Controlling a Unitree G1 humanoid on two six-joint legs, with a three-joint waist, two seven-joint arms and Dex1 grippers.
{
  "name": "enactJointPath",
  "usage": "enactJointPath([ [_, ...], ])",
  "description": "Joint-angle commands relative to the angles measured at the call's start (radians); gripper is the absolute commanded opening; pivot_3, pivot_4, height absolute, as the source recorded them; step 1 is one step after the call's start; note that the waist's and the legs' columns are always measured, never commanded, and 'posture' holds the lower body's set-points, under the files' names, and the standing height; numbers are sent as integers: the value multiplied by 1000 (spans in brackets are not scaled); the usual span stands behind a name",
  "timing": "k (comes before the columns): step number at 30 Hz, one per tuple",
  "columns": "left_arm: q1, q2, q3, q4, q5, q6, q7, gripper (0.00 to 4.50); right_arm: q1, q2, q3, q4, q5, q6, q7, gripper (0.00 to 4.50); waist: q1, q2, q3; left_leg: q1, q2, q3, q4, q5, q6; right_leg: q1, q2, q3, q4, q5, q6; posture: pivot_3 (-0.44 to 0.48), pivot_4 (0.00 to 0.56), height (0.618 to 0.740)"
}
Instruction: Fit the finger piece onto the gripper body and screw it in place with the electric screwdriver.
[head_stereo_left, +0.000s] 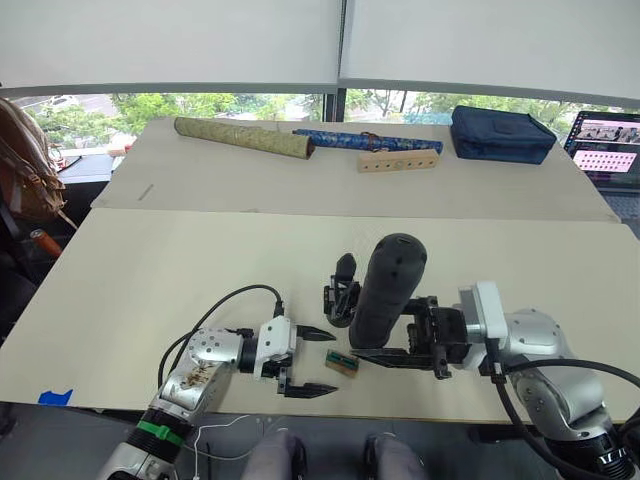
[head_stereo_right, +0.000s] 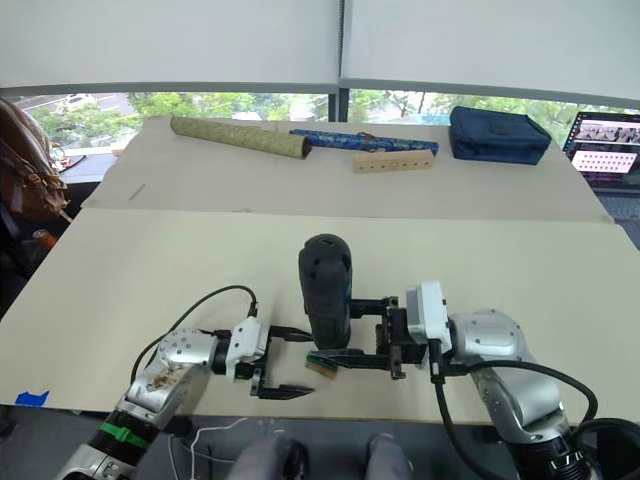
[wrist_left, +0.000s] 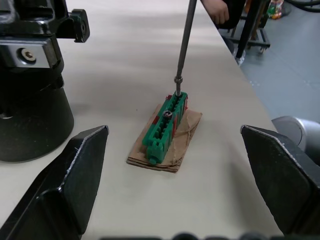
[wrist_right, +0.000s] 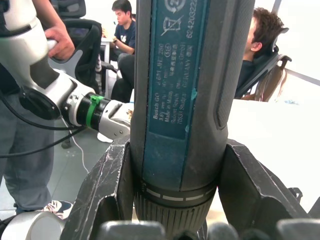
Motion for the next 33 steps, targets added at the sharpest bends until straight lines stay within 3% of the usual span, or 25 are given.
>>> enactJointPath([
  [1, 20, 17, 49, -55, -79, 24, -19, 4500, -34, -10, -49, -65, 64, 15, -20, 1939, -5, 0, 0, 0, 0, 0, 0, 0, 0, 0, 0, 0, 0, 0, 0, 0, 150, 740],
  [16, 13, 145, 204, -224, -291, 202, -72, 4500, -134, -79, -164, -100, 223, 136, -92, 1939, -20, -1, 1, -1, 0, 0, -1, 0, -1, -1, 0, 0, -1, 0, 0, 0, 150, 740],
  [25, -43, 170, 255, -212, -332, 268, -77, 4500, -212, -106, -211, -46, 232, 154, -116, 1939, -20, -1, 1, -1, 0, 0, -1, 1, -2, -1, 1, 0, -2, 0, 0, 0, 150, 740],
  [33, -130, 135, 269, -93, -266, 200, -50, 4500, -278, -119, -220, 53, 199, 134, -82, 1939, -21, -1, 1, -1, 0, 1, -1, 1, -2, 0, 2, 0, -1, 0, 0, 0, 150, 740],
])
